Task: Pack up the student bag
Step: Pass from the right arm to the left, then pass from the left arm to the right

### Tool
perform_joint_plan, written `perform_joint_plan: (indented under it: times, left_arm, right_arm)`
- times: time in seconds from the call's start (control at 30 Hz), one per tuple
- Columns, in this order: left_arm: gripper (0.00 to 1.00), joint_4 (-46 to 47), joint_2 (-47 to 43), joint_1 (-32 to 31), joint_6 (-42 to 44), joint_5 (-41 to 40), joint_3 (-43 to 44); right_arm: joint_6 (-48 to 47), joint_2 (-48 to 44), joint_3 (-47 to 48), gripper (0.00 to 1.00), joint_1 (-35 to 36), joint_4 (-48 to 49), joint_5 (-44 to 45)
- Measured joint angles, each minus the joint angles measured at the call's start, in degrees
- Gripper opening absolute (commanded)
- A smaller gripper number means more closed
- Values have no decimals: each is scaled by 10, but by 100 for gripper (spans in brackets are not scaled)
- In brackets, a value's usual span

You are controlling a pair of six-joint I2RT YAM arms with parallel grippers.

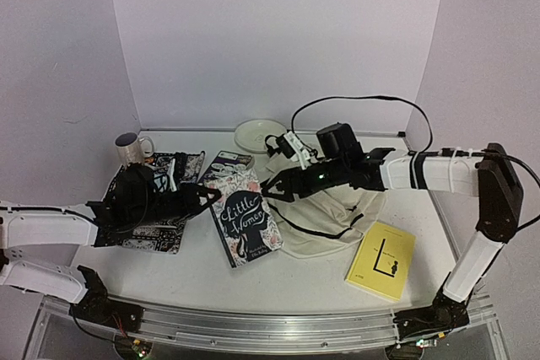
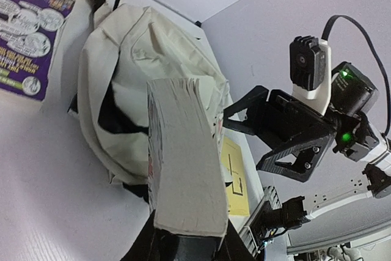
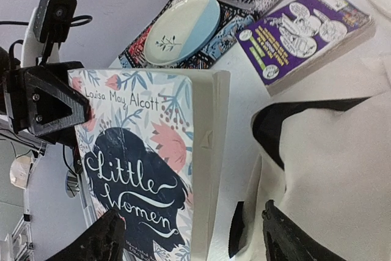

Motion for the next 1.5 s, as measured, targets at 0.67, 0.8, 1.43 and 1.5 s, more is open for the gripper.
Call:
perform_joint_plan:
  times: [0.67,0.8,1.43,1.5]
  left_arm:
    - [0,-106,135,22,200,307,236]
    - [0,-111,146,24,222,353,255]
    - [0,-152,190,25,302,432,305]
    - [6,-166,190,26,316,426,310]
  right_arm:
    - [-125,-52,21,98,-65,-64,-128]
    - [-140,-52,21,94,-66,-66,-176]
    - [-232,-47,42,12,-65,-110,-322]
    - [-232,-46,44,2,-66,-114,-327]
